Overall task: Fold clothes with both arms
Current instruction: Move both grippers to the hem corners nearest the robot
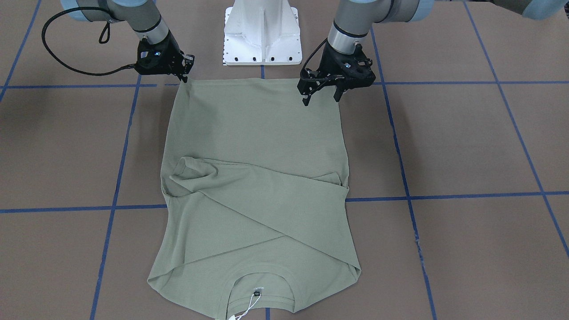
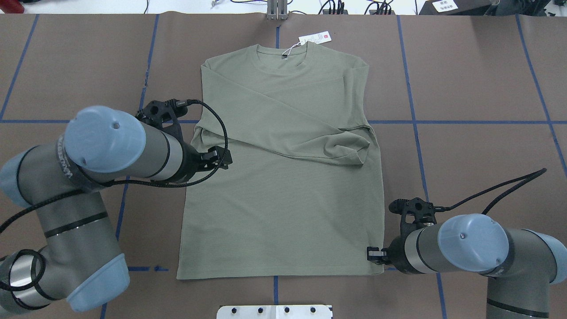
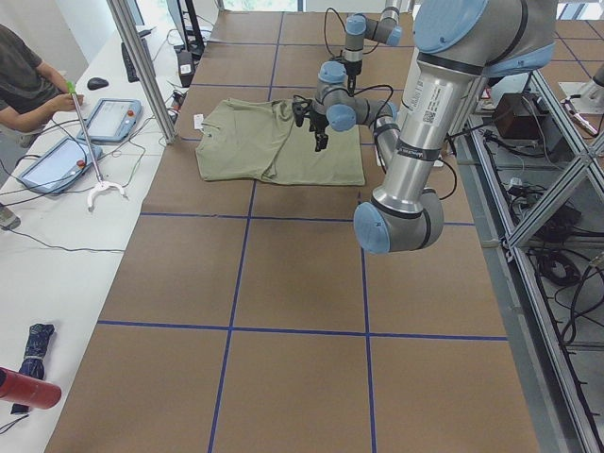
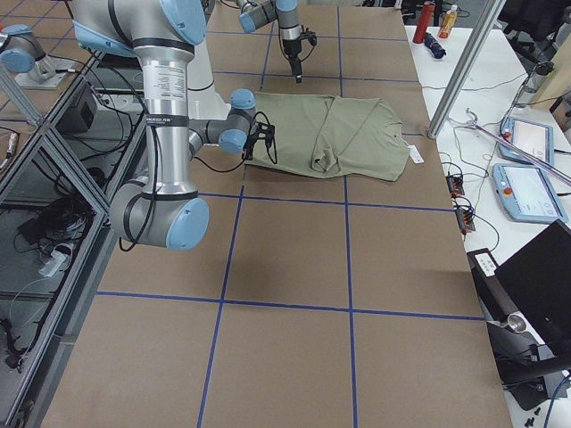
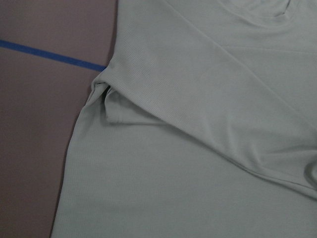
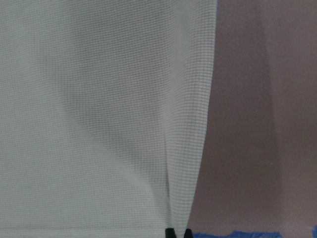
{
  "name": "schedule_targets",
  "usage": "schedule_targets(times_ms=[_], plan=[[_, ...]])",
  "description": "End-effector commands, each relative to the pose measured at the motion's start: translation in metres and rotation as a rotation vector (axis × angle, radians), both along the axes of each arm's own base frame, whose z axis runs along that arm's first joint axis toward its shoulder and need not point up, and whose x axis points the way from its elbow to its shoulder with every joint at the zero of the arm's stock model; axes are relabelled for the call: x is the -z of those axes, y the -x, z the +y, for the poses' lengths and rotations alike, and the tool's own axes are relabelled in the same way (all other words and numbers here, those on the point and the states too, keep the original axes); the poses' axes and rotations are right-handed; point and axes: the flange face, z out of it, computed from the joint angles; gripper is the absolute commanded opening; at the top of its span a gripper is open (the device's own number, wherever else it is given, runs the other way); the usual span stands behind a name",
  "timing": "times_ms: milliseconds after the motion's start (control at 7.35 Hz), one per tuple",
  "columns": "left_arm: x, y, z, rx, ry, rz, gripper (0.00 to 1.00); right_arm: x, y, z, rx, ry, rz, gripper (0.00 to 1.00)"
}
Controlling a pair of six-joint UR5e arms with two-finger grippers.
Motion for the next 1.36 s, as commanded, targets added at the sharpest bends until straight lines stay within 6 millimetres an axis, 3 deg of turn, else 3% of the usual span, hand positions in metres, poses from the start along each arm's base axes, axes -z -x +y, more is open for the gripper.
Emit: schedule_targets(times_ms=[0, 136, 272, 544, 952, 1224], plan=[[-0.047, -0.024, 0.051, 0.003, 0.080, -0.077, 0.99, 0.006, -0.003, -0.005, -0.014, -0.006, -0.013, 0.00], [-0.057, -0.034, 0.071, -0.026, 0.094, -0.101, 0.98, 0.006, -0.002, -0.004, -0.014, -0.007, -0.012, 0.00], [-0.080, -0.039, 0.091, -0.035, 0.128, -0.139, 0.96, 0.006, -0.002, -0.005, -0.014, -0.007, -0.012, 0.00], [-0.084, -0.046, 0.108, -0.046, 0.136, -0.148, 0.91, 0.017, 0.000, -0.008, -0.019, -0.012, -0.035, 0.00], [-0.084, -0.049, 0.113, -0.039, 0.158, -0.146, 0.73, 0.016, 0.000, -0.009, -0.021, -0.011, -0.033, 0.00], [-0.085, -0.050, 0.114, -0.042, 0.158, -0.149, 0.71, 0.016, -0.001, -0.009, -0.022, -0.012, -0.033, 0.00]])
